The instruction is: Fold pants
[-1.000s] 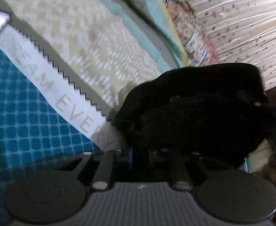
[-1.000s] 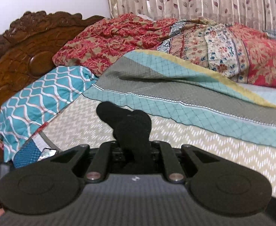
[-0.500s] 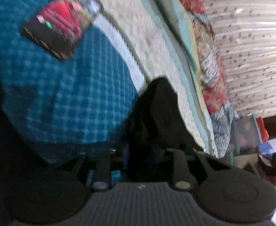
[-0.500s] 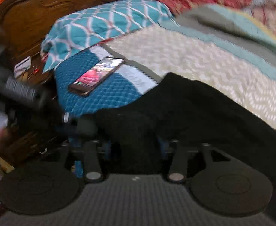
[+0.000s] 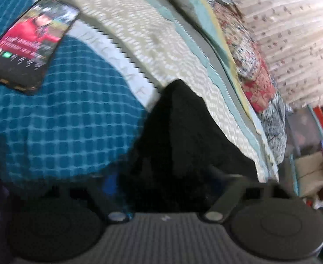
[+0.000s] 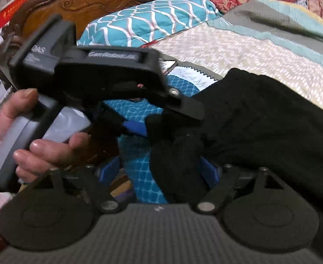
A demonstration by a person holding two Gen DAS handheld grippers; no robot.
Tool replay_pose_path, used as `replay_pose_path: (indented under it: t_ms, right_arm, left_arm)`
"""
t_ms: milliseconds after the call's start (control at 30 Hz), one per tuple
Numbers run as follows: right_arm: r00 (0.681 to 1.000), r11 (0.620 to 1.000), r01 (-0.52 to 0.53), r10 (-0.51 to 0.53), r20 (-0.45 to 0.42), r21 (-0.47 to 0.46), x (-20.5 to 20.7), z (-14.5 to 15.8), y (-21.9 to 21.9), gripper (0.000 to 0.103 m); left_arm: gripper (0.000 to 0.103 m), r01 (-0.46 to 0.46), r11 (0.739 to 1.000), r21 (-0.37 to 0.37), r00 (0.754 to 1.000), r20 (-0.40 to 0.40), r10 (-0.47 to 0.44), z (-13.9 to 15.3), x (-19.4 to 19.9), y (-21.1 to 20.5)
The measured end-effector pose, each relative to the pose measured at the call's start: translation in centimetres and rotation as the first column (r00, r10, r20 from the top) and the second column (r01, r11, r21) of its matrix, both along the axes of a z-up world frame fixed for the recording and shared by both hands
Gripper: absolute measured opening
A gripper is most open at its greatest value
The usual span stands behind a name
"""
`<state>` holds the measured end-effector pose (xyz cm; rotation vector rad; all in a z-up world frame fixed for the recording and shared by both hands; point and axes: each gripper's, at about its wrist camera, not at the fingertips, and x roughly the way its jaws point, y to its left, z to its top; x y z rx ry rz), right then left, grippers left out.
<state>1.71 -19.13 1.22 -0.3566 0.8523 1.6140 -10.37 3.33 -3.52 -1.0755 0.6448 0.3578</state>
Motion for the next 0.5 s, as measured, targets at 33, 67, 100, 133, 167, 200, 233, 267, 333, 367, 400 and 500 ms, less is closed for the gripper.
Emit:
replay_pose_path:
  t_ms: [33, 67, 100, 133, 167, 200, 233, 267, 333, 367, 400, 500]
  right_arm:
    - [1.0, 1.0, 0.008, -0.008, -0.022, 0.007, 0.4, 0.3, -0.2, 0.081]
    - [0.998, 1.0, 0.024, -0.023, -0.053, 0.014, 1.0, 0.8, -0.4, 0.079]
    - [0.996, 0.999, 0.044, -0.042, -0.079, 0.026, 1.8, 1.3, -0.9, 0.079]
    - [0.994, 0.996, 0.073, -0.069, -0.086, 0.044, 2.5, 1.9, -1.5, 0.079]
    - [0.991, 0.992, 0.106, -0.1, -0.089, 0.068, 3.2, 2.5, -2.4, 0.079]
    - [0.986, 0.985, 0.143, -0.134, -0.103, 0.093, 4.1, 3.0, -3.5, 0.079]
    - [0.978, 0.979, 0.177, -0.164, -0.125, 0.099, 4.8, 3.2, -4.4, 0.079]
    - [0.967, 0.973, 0.217, -0.201, -0.159, 0.085, 5.6, 2.9, -5.3, 0.079]
    - [0.943, 0.965, 0.26, -0.248, -0.224, 0.027, 6.5, 1.3, -6.5, 0.079]
    - [0.933, 0.965, 0.262, -0.255, -0.255, -0.007, 6.5, 0.3, -6.7, 0.079]
    - [0.922, 0.966, 0.257, -0.256, -0.289, -0.038, 6.3, -0.7, -6.9, 0.08]
    - [0.914, 0.963, 0.266, -0.268, -0.304, -0.048, 5.3, -2.0, -7.5, 0.079]
  left_arm:
    - [0.031, 0.009, 1.0, 0.006, 1.0, 0.001, -0.009, 0.2, 0.3, -0.3]
    - [0.022, 0.005, 1.0, 0.011, 1.0, 0.01, -0.005, 0.4, 0.4, -0.4]
    - [0.02, 0.004, 0.999, 0.031, 1.0, 0.018, -0.005, 0.9, 0.3, -0.5]
    - [0.019, 0.004, 0.999, 0.051, 1.0, 0.023, -0.006, 1.5, 0.2, -0.5]
    - [0.019, 0.002, 0.997, 0.072, 0.999, 0.035, -0.005, 2.2, 0.1, -0.4]
    - [0.019, -0.003, 0.996, 0.093, 0.999, 0.054, -0.002, 3.0, -0.1, -0.4]
    - [0.019, -0.006, 0.993, 0.114, 0.997, 0.074, -0.002, 3.8, -0.5, -0.5]
    - [0.019, -0.006, 0.99, 0.143, 0.996, 0.089, -0.007, 4.7, -0.7, -0.6]
    - [0.019, -0.002, 0.979, 0.202, 0.998, 0.068, -0.012, 5.5, -0.8, -0.9]
    - [0.019, -0.003, 0.977, 0.212, 0.999, 0.041, -0.006, 5.3, -0.6, -1.0]
    - [0.019, -0.007, 0.977, 0.211, 1.0, 0.001, 0.007, 4.5, -0.4, -0.9]
    - [0.025, -0.027, 0.98, 0.198, 0.993, -0.105, 0.049, 0.9, 0.2, -0.4]
